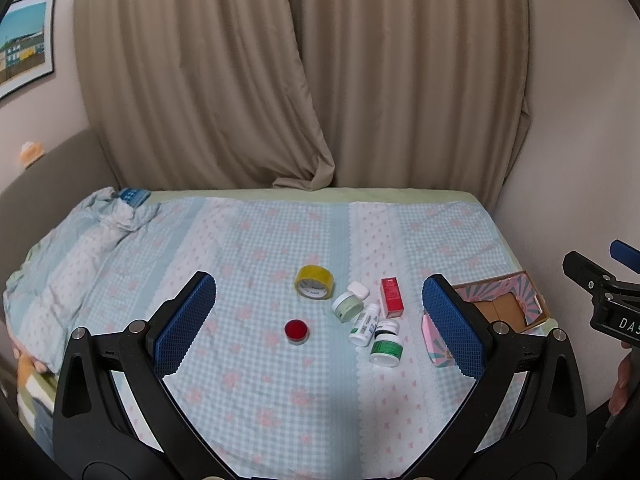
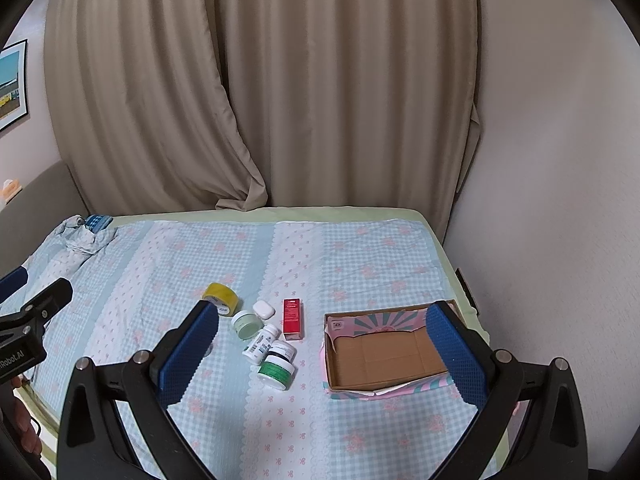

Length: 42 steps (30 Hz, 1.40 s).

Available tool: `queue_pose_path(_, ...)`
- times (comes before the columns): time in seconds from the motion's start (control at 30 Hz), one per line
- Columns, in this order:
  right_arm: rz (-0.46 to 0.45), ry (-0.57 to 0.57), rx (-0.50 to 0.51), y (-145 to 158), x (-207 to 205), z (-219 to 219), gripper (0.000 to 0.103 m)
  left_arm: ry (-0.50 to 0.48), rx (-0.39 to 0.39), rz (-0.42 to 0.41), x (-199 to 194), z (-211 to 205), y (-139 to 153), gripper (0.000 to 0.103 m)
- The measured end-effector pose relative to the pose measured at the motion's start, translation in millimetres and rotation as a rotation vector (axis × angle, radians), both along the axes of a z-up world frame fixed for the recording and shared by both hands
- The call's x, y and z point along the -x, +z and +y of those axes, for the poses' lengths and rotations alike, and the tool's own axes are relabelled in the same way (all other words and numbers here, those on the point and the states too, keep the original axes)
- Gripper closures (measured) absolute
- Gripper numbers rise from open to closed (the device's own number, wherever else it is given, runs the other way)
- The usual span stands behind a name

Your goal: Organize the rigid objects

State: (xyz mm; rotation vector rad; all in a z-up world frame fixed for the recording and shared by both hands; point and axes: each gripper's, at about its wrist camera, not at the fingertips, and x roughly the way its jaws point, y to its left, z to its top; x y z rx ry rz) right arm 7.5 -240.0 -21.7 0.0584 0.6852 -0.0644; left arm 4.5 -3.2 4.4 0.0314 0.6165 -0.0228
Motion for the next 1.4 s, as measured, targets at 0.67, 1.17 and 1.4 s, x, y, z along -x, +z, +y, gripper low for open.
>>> queue_pose_path(0.67, 0.2, 0.017, -0.102, -72, -63, 61, 0.0, -0.036, -0.013, 0.217, -71, 95, -74, 0.0)
queue_pose_path(1.17, 0.615, -0.178, -0.265, -264, -151, 93, 0.0, -0.342, -0.108, 0.472, -197, 97, -277, 0.0)
queue_pose_path(1.4, 0.789, -0.199, -0.29, -351, -186, 82, 0.0, -0.379, -0.136, 0.551, -235, 72, -376, 0.001)
